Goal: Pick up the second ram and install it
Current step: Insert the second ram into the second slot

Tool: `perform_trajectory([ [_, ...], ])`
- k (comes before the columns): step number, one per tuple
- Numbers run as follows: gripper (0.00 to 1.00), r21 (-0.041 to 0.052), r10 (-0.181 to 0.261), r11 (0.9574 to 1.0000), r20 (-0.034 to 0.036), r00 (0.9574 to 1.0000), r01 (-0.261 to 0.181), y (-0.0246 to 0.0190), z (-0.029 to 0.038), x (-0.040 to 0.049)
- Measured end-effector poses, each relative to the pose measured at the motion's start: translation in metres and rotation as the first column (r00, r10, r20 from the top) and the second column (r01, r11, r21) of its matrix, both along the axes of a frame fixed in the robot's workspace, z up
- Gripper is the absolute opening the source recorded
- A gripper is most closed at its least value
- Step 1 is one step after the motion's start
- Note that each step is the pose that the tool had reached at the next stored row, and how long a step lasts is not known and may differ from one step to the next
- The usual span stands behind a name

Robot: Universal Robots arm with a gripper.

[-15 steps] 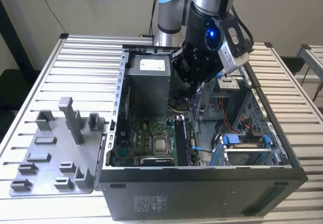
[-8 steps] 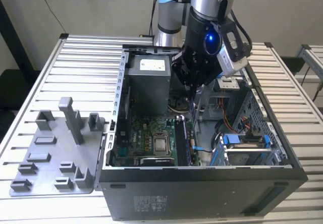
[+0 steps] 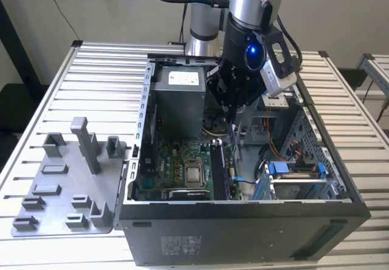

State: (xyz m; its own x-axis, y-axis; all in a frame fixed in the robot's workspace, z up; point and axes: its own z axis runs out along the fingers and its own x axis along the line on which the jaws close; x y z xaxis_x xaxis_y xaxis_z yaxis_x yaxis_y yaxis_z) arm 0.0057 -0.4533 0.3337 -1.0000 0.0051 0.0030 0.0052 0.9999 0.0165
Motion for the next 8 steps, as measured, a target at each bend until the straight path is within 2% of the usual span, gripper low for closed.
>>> perform_trajectory([
  [8, 0.14, 0.0002, 0.0, 1.0, 0.0001, 1.0, 0.0, -0.0005, -0.001, -0.0001],
])
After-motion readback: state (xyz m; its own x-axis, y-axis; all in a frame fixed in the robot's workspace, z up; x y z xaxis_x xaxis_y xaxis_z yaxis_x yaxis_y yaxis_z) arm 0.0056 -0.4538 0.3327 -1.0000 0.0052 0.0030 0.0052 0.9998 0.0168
